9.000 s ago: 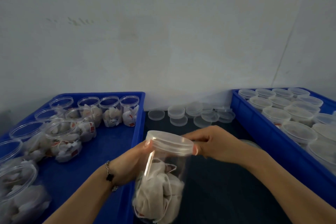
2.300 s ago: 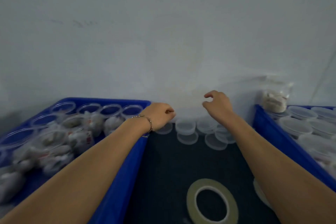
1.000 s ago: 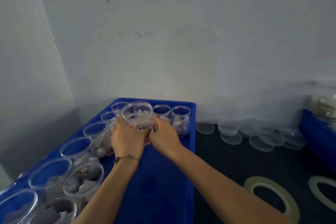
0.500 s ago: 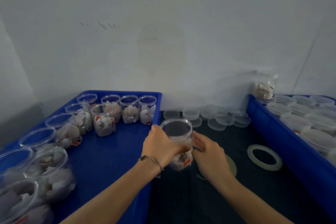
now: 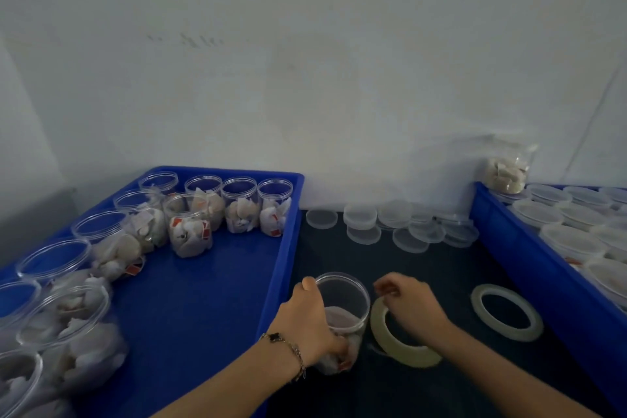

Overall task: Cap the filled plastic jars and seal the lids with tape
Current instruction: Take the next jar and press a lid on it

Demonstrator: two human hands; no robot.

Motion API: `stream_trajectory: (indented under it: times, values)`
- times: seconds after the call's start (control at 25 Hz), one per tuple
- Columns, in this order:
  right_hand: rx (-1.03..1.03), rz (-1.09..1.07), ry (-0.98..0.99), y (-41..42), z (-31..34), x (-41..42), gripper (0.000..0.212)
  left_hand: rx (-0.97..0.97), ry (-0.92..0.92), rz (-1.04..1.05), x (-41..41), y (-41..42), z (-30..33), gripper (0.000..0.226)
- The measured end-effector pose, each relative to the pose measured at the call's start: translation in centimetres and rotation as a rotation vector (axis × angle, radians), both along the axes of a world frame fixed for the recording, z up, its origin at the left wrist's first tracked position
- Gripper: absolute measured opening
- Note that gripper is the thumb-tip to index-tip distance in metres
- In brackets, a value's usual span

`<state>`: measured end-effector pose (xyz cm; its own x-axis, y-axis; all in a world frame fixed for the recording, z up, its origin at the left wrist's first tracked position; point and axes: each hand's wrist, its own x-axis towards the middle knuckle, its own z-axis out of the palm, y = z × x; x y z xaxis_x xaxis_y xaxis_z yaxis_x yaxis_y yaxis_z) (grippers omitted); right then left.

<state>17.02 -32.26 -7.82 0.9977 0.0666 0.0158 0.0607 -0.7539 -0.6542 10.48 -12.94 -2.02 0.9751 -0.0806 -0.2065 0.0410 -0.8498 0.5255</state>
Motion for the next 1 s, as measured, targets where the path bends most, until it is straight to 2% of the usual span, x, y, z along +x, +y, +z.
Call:
stream_trajectory:
  times: [0.08,0.2,0.28,0.36,0.4,0.56,0.64,0.76,0.84,0.88,1.0]
  values:
    - [-0.184,-0.016,0.005,-1.8,-0.1,3.8,0.032,-0.026,0.040,-0.033,0.3,0.3,0.2,0.087]
    - [-0.446,0.000,0.101,-3.9,-1.4,8.3,0.059,-0.051,0.081,-0.062,0.6,0.4,0.5,0.089]
    - [-0.544,0.004,0.119,-4.4,-2.2,10.4,0.070,-0.012,0.059,-0.047,1.1,0.1,0.1,0.072]
    - [-0.587,-0.030,0.098,-4.5,-3.2,12.1,0.071,0.044,-0.021,-0.020,1.9,-0.1,-0.5,0.053]
    - [-0.625,-0.045,0.074,-4.5,-3.5,12.7,0.072,0.053,-0.063,-0.016,2.3,-0.1,-0.7,0.050]
    - [-0.773,-0.076,-0.125,-4.1,-3.9,12.4,0.063,0.100,-0.126,-0.020,2.4,-0.2,-1.3,0.048]
    - [-0.742,-0.046,-0.166,-3.8,-3.9,10.5,0.055,0.122,-0.114,-0.013,2.2,-0.3,-1.1,0.050]
    - [-0.535,0.051,-0.221,-3.4,-3.7,6.8,0.047,0.002,0.004,-0.021,2.1,0.2,-0.8,0.073]
    - [-0.246,-0.021,-0.305,-2.8,-1.6,4.4,0.030,-0.162,0.104,-0.020,2.1,0.8,-0.4,0.086]
    - [-0.079,-0.106,-0.287,-2.5,0.0,3.5,0.025,-0.216,0.106,-0.030,2.0,0.9,-0.3,0.087]
    - [0.662,-0.310,0.071,-2.2,5.5,0.8,0.026,-0.320,-0.019,-0.073,1.1,0.9,-0.5,0.076]
